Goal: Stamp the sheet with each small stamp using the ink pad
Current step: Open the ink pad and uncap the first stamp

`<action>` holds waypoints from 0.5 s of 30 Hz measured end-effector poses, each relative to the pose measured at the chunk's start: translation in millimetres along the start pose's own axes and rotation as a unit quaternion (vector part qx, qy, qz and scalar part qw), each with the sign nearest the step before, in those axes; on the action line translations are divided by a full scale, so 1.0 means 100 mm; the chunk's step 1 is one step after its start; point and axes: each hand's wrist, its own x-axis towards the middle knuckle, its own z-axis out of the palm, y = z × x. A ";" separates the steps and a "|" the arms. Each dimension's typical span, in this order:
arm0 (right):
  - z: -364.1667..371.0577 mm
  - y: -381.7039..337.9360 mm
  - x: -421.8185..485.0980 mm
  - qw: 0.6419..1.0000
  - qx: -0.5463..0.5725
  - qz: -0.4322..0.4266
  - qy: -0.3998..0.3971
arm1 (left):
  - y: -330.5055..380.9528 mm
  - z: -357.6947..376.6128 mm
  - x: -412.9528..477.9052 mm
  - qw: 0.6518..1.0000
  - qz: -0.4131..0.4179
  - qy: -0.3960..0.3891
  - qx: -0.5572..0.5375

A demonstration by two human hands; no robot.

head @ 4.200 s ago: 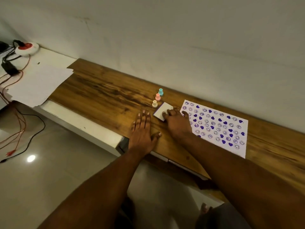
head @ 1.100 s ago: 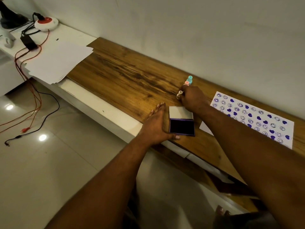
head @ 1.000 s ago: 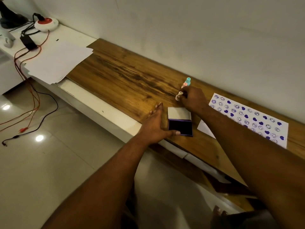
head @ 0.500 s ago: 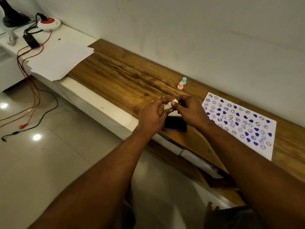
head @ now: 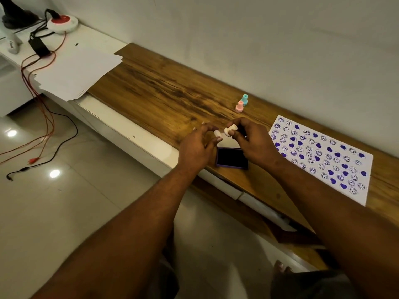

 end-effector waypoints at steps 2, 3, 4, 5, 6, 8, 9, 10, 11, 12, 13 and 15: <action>-0.02 0.05 -0.01 1.000 -0.003 -0.004 0.006 | -0.05 0.01 0.01 0.999 -0.027 0.011 0.033; -0.02 0.08 -0.02 1.000 -0.004 -0.005 0.005 | -0.08 0.01 0.02 0.998 -0.039 0.008 0.057; -0.03 0.11 -0.03 1.000 -0.006 -0.003 0.004 | -0.11 0.01 0.02 0.996 -0.047 0.003 0.073; -0.03 0.14 -0.04 1.000 -0.008 0.001 0.002 | -0.13 0.01 0.03 0.996 -0.052 0.000 0.079; -0.03 0.17 -0.05 1.000 -0.010 0.004 0.000 | -0.15 0.01 0.03 0.995 -0.054 -0.001 0.080; -0.05 0.21 -0.07 1.000 -0.010 0.007 -0.003 | -0.19 0.02 0.04 0.995 -0.054 0.000 0.082; -0.06 0.22 -0.08 1.000 -0.012 0.006 -0.004 | -0.21 0.02 0.04 0.995 -0.053 0.002 0.085; -0.07 0.23 -0.08 1.000 -0.014 0.004 -0.007 | -0.23 0.02 0.04 0.995 -0.054 0.006 0.088; -0.08 0.24 -0.09 1.000 -0.016 0.003 -0.010 | -0.25 0.02 0.04 0.994 -0.056 0.010 0.091; -0.08 0.25 -0.09 1.000 -0.017 0.001 -0.013 | -0.26 0.02 0.04 0.994 -0.060 0.012 0.093; -0.09 0.26 -0.09 1.000 -0.018 0.000 -0.016 | -0.28 0.02 0.04 0.993 -0.064 0.010 0.095; -0.10 0.29 -0.09 1.000 -0.020 -0.001 -0.022 | -0.33 0.03 0.03 0.993 -0.072 -0.003 0.095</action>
